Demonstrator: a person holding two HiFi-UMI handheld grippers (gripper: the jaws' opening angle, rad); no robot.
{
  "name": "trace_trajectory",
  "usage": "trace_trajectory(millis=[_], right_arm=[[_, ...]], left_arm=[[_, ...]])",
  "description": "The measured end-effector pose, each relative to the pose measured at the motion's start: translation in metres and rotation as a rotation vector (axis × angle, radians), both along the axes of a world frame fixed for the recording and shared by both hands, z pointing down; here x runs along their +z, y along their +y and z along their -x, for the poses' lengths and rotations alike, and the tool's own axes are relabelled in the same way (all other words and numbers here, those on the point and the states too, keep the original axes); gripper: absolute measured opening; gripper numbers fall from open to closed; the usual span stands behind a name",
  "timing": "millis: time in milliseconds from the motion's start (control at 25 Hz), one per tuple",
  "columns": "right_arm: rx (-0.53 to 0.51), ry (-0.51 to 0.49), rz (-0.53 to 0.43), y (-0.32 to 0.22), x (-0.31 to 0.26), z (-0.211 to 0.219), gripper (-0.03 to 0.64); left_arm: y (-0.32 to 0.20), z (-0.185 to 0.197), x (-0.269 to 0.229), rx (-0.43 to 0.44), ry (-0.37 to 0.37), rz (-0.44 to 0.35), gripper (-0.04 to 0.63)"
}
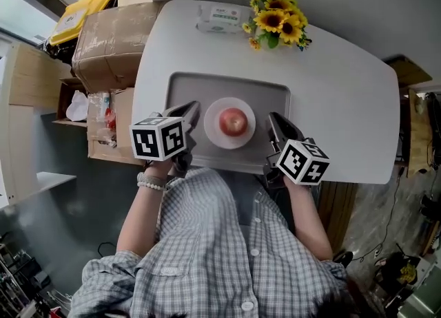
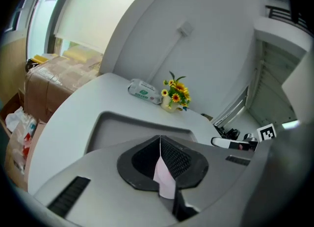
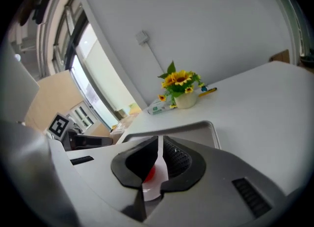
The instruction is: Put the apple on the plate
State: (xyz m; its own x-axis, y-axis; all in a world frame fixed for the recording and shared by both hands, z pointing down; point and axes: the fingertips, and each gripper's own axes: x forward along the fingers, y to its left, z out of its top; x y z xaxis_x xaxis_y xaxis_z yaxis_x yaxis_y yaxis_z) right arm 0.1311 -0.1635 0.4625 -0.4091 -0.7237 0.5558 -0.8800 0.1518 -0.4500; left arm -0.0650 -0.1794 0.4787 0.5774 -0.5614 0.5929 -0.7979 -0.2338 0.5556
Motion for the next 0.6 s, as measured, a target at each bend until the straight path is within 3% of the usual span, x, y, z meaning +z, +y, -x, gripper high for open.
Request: trace_trajectory(millis=[160,360,600], right_arm=[[-0.087,0.119,-0.179,0.002,-0.044,0.010,0.040],[-0.130,0.211,-0.315,0.007,-0.085,0.016,0.032],[-0.104,0.280,-0.438,0.012,-0.125,0.009,0.029]], left_arm=[[-0.001,-0.013,-0.038,0.074,0.005,-0.150,0.010],[0.004,-0.026,-0.084,0.136,0.027,-0.304,0.009],[0.011,-0.031,-0.116,0.178,0.012,-0.403,0.009]])
